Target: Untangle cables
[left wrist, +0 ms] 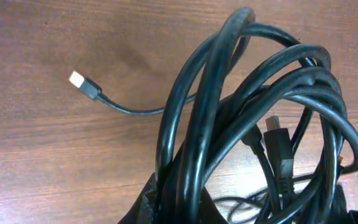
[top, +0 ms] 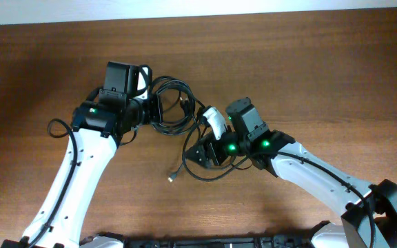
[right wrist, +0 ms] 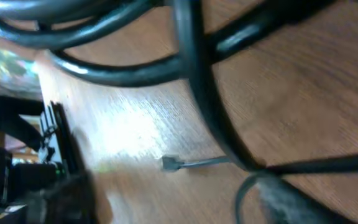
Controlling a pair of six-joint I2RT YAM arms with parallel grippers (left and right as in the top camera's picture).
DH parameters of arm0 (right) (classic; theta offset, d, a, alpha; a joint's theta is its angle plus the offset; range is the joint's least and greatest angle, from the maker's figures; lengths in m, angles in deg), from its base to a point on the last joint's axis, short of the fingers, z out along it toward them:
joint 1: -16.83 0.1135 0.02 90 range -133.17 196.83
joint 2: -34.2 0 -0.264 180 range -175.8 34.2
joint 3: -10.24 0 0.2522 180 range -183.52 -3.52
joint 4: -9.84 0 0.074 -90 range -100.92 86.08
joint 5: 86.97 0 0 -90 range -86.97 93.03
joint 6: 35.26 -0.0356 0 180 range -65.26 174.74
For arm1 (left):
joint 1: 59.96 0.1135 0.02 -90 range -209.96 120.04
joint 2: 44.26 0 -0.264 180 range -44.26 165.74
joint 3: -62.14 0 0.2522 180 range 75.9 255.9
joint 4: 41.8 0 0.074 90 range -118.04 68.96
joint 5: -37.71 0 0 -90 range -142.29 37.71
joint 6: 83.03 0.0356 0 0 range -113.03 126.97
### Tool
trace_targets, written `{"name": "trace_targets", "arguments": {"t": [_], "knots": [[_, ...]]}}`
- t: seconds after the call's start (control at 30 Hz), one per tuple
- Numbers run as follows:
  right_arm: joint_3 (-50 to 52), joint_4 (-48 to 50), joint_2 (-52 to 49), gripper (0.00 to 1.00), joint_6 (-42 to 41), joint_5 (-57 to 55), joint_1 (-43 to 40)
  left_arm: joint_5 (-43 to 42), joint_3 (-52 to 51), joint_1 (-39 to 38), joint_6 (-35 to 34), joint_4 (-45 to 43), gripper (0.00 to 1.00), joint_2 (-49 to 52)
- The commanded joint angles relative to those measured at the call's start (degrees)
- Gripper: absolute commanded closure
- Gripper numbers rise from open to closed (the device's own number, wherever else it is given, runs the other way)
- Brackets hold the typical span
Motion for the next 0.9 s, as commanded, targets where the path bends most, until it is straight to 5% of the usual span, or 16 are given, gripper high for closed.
{"name": "trace_targets", "arguments": {"t": [0.0,0.27,0.67,0.87], "knots": [[-0.15,-2.34,2.19,0.01,0.37,0.63,0.24,-1.49,0.59,-0.02,-0.83,1.60,1.00,-0.46],[-0.13,-14.14,14.16,0.01,0.61,-10.86,0.31,-1.51,0.59,-0.02,-0.55,3.78,1.00,-0.46],[-0.13,-0.76,5.22,0.02,7.06,-19.98,0.37,-7.91,0.59,-0.02,-0.55,4.17,1.00,-0.46],[-0.13,2.80,3.28,0.82,1.70,-19.74,0.37,-7.45,0.59,-0.02,-0.57,2.82,1.00,-0.46]]}}
